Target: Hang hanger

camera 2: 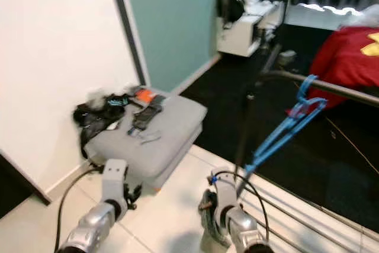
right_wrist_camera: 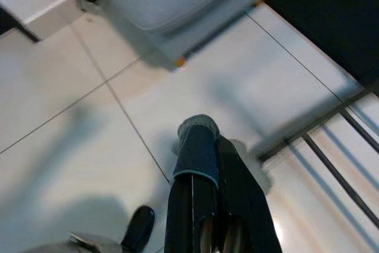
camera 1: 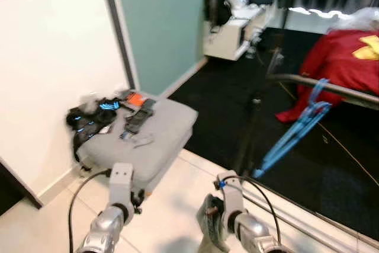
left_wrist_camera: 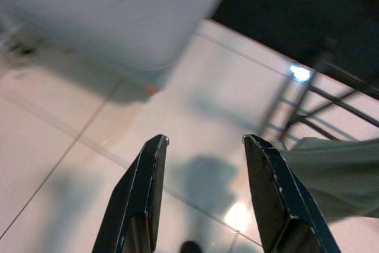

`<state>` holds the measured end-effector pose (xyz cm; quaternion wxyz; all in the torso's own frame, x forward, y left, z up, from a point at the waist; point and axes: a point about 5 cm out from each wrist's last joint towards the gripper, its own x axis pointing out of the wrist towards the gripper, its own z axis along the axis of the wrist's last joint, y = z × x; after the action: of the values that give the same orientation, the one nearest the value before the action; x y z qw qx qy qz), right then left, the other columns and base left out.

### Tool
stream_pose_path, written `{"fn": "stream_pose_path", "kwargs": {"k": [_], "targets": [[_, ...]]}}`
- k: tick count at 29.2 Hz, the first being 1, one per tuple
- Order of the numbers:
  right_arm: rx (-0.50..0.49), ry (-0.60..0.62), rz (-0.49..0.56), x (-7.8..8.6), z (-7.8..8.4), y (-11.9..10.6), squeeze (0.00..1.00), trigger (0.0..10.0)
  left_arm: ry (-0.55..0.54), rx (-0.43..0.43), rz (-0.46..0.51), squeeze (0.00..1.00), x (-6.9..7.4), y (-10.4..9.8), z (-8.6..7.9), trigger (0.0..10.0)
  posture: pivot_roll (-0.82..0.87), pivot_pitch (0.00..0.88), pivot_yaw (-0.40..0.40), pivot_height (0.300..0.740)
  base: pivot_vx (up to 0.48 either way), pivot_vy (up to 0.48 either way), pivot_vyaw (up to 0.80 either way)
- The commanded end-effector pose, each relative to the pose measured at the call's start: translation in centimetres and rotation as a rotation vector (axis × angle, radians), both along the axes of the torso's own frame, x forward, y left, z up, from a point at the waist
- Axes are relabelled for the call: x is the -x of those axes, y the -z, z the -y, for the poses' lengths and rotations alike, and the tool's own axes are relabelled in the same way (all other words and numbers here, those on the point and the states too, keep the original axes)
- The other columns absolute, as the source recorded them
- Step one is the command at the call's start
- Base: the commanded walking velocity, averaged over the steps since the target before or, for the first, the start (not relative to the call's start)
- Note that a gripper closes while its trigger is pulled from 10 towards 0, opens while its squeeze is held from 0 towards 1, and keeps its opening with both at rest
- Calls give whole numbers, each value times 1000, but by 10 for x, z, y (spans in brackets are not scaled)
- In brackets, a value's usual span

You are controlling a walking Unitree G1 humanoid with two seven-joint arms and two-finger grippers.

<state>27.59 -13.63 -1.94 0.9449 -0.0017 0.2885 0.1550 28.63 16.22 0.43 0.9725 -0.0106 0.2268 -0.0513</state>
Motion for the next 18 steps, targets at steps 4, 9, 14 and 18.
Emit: {"fn": "stream_pose_path", "kwargs": {"k": [4,9,14,18], "targets": [[-2,-7,-10,2,-6,2,0,10000,-39,52,-36,0,1,4,-3,10000,-59,18,12,740,0,0,800],[-11,14,0,2,-5,2,0,10000,0,40,-82,0,3,9,2,10000,-56,18,22,740,0,0,800],[-16,26,1,2,-4,2,0,10000,12,40,-81,0,2,8,3,10000,-65,20,25,740,0,0,800],[-16,26,1,2,-4,2,0,10000,12,40,-81,0,2,8,3,10000,-65,20,25,740,0,0,800]]}}
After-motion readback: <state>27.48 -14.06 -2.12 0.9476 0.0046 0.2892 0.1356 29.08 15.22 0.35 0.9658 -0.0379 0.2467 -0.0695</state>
